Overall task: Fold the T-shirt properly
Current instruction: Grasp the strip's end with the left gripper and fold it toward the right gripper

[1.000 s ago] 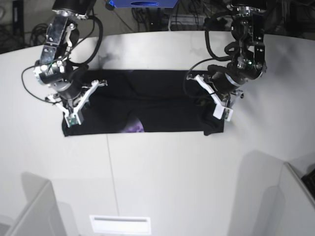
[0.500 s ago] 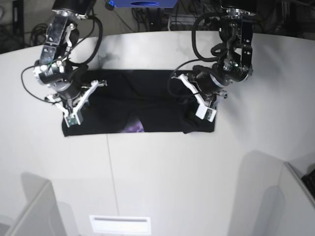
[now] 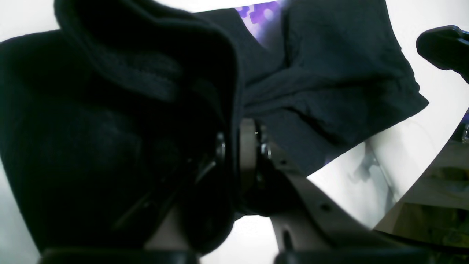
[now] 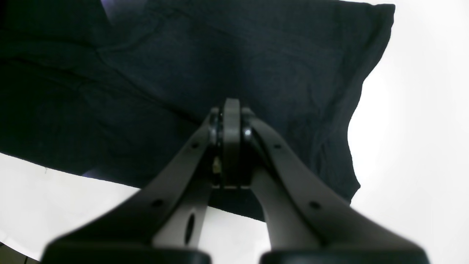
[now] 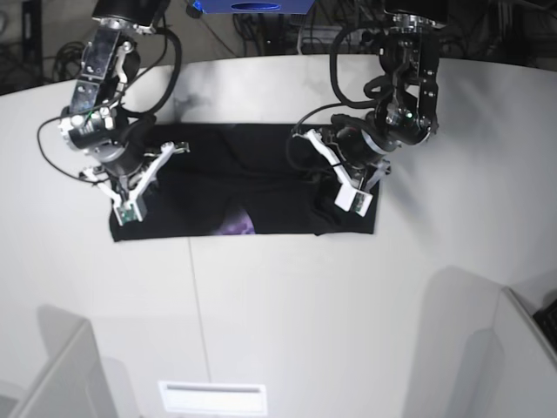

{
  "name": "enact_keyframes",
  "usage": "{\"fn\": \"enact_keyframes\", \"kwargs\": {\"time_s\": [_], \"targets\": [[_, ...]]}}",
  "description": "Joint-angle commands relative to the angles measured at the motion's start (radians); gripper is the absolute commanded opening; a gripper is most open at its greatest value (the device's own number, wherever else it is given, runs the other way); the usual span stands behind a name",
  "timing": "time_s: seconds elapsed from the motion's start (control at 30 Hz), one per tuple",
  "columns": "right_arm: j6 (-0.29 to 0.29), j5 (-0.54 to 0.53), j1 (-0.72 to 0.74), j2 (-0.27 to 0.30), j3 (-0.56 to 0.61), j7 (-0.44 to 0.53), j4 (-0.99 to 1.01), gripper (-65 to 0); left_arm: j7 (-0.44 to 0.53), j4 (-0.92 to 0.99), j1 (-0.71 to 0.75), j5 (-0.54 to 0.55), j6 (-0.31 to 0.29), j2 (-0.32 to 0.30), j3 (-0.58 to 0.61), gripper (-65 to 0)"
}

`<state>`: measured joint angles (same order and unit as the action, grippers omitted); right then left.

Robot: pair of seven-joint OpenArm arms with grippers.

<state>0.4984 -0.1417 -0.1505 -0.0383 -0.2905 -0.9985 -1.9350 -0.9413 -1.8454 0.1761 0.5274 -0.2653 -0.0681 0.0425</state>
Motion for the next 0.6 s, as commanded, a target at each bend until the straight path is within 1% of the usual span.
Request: {"fn": "enact_keyframes", "kwargs": {"time_s": [0.0,0.3,0.57], "targets": [[0.003,-0.006,0.01,0.004,-0.002,0.017,-0.016,-65.0,0.018,-0.017,-0.019,0.02,-0.007,0.015,0.0,-65.0],[0.003,-0.006,0.009,0.004,-0.002,0.016,-0.016,-65.0,0.018,-0.015,-0.028,0.02,-0.007,0.037,0.001,-65.0],[0.003,-0.008,0.009,0.001,0.003,0.016,-0.016,-65.0,0.018,0.017,-0.028,0.02,-0.007,0.037,0.0,-65.0]]}}
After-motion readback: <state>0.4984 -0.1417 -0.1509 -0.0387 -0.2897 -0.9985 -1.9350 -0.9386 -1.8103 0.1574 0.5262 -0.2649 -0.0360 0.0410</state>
